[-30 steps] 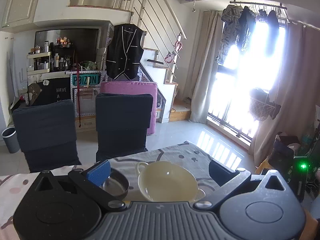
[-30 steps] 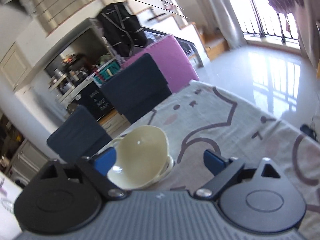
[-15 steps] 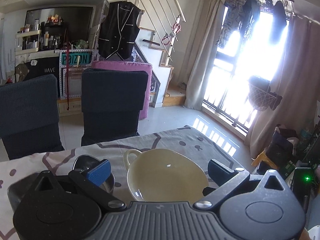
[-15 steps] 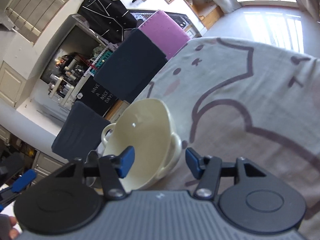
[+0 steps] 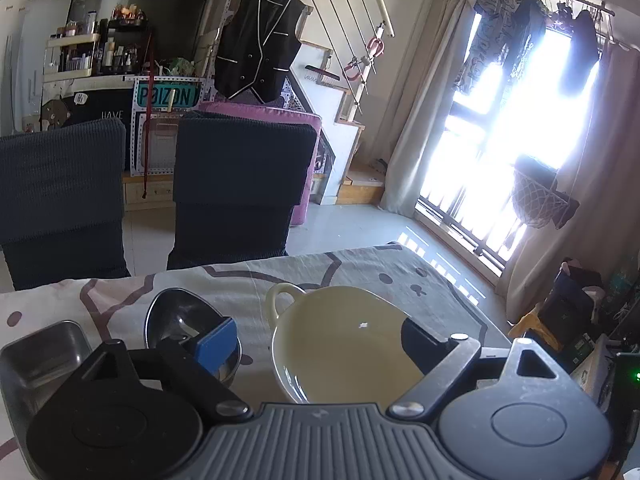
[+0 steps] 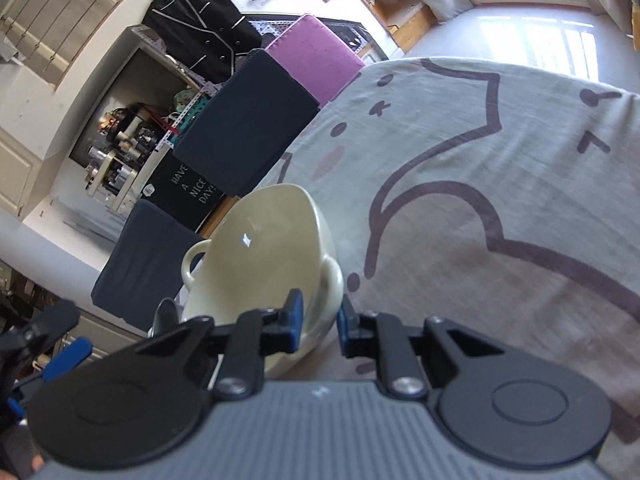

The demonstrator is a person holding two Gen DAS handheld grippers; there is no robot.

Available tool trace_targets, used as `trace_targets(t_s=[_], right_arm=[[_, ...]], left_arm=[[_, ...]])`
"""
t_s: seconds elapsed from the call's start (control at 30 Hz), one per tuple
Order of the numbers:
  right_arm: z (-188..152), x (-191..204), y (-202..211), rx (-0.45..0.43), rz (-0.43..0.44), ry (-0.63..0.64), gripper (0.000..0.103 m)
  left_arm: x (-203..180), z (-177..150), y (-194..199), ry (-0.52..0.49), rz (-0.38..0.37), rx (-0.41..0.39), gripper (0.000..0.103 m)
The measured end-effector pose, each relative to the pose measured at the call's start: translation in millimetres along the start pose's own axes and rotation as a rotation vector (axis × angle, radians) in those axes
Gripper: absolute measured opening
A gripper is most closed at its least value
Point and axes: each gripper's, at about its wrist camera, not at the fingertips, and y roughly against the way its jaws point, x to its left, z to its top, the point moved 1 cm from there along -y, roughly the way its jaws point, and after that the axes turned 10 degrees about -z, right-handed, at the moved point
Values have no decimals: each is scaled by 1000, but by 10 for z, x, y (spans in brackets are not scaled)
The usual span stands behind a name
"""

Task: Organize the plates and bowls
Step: 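Close the left tool on the cream bowl handle while the right tool holds its rim, then lift the cream bowl with both tools and carry it across the table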

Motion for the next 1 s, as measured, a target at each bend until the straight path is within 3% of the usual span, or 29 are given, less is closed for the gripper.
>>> trace_targets(t_s=[0.3, 0.43, 0.7, 0.83, 1.0], right_arm=[[128, -335, 210, -28, -31, 32, 21], [276, -598, 289, -31, -27, -20, 19], [417, -738, 285, -61, -53, -64, 20], [368, -689, 270, -60, -52, -38, 21], [402, -736, 308, -52, -45, -23, 25]], left_arm=[[59, -90, -164, 53, -66, 20, 73], [28, -140, -332, 77, -105, 51, 65], [-9, -292, -758, 140, -143, 126, 59], [-53, -313, -934, 144, -139, 158, 57], [-62, -318, -1097, 131, -100, 195, 46]])
